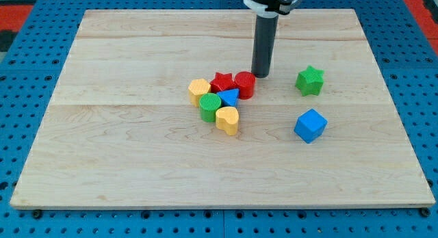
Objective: Push the green star towards the group of blocks
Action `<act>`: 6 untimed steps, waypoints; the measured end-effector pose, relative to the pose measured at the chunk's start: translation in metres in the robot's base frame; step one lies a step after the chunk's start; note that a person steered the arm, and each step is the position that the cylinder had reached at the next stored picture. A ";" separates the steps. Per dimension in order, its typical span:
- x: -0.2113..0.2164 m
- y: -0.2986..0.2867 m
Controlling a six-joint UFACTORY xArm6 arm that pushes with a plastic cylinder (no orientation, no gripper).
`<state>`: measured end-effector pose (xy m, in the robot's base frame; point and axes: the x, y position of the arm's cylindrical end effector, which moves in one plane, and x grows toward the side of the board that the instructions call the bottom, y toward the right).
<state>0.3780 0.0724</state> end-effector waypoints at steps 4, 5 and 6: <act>-0.013 0.122; 0.019 0.110; 0.021 0.078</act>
